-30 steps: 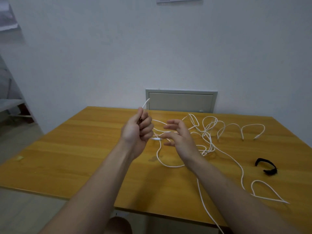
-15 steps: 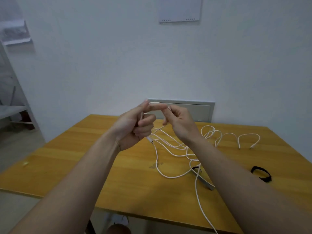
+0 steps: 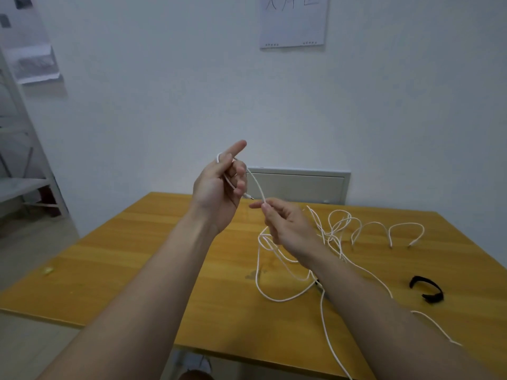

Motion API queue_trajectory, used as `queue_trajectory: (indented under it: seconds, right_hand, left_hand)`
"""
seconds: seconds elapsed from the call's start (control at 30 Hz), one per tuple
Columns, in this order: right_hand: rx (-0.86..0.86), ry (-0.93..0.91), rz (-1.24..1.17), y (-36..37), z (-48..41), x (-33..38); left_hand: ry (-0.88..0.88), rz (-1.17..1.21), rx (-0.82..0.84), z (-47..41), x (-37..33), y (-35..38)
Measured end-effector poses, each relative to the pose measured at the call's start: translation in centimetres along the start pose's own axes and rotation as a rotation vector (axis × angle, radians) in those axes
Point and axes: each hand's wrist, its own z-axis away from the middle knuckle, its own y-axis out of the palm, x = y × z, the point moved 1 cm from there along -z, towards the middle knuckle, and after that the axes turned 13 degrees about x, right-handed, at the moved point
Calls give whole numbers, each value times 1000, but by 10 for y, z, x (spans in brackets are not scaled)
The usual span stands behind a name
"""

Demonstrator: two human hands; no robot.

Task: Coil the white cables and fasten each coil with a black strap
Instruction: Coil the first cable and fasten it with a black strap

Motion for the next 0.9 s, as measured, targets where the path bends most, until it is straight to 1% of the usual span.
queue_trajectory:
  seconds: [0.13, 0.3, 0.47, 0.6, 0.7, 0.77, 0.9]
  right_hand:
    - [51, -8, 84, 9, 4, -12]
    - [55, 26, 207, 9, 10, -18]
    - [23, 35, 200, 4, 15, -23]
    - [37, 19, 182, 4, 18, -24]
    - [23, 14, 248, 3, 22, -23]
    - [36, 33, 289, 1, 25, -21]
    - [134, 12, 402, 2, 30, -18]
  left_hand:
    - [28, -1, -53, -2, 5, -2]
    - [31, 45, -72, -5, 12, -8]
    - [-33, 136, -33, -2, 5, -17]
    - [-48, 112, 8, 1, 7, -22]
    - [-39, 119, 41, 3, 9, -26]
    - [-34, 158, 16, 3, 10, -34]
    - [-24, 204, -102, 2, 16, -52]
